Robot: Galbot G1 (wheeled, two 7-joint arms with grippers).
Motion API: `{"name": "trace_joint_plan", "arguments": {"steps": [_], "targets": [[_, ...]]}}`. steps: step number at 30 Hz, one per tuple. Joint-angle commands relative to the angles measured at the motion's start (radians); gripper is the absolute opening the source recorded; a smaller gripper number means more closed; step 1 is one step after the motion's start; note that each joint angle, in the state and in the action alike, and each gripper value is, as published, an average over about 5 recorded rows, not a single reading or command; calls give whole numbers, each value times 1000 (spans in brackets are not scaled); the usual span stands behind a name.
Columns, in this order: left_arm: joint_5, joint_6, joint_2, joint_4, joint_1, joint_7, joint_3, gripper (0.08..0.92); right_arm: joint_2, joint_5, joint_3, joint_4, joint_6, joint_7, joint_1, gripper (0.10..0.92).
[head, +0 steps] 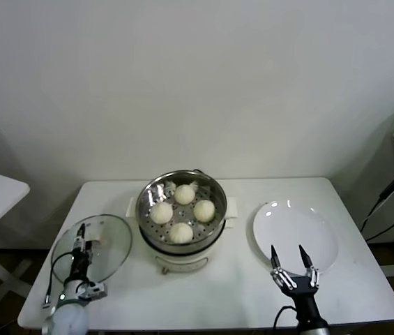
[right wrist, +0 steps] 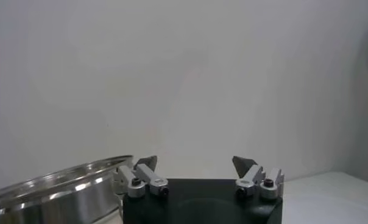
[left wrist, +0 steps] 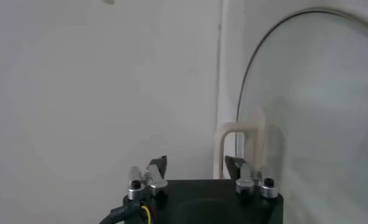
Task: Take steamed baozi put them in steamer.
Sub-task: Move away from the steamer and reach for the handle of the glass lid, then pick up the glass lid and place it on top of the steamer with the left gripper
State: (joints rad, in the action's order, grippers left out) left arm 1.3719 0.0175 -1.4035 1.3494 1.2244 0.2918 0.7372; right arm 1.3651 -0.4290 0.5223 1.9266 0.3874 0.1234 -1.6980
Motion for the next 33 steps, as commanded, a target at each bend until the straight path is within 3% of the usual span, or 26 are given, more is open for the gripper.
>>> {"name": "trace_joint_plan", "arguments": {"steps": [1,17,23,33], "targets": [[8,8,1,-23,-9,9,1,593,0,-2,2,2,1,-1,1,823],[10,7,0,14,28,54,2,152,1,-5,2,9,13,0,-1,823],[-16,-12,16,119,54,41,7,140,-5,-2,3,11,5,1,-15,823],[-98,-78,87,353,106,-91,-1,140,-21,0,7,9,-21,-4,-39,823]]}}
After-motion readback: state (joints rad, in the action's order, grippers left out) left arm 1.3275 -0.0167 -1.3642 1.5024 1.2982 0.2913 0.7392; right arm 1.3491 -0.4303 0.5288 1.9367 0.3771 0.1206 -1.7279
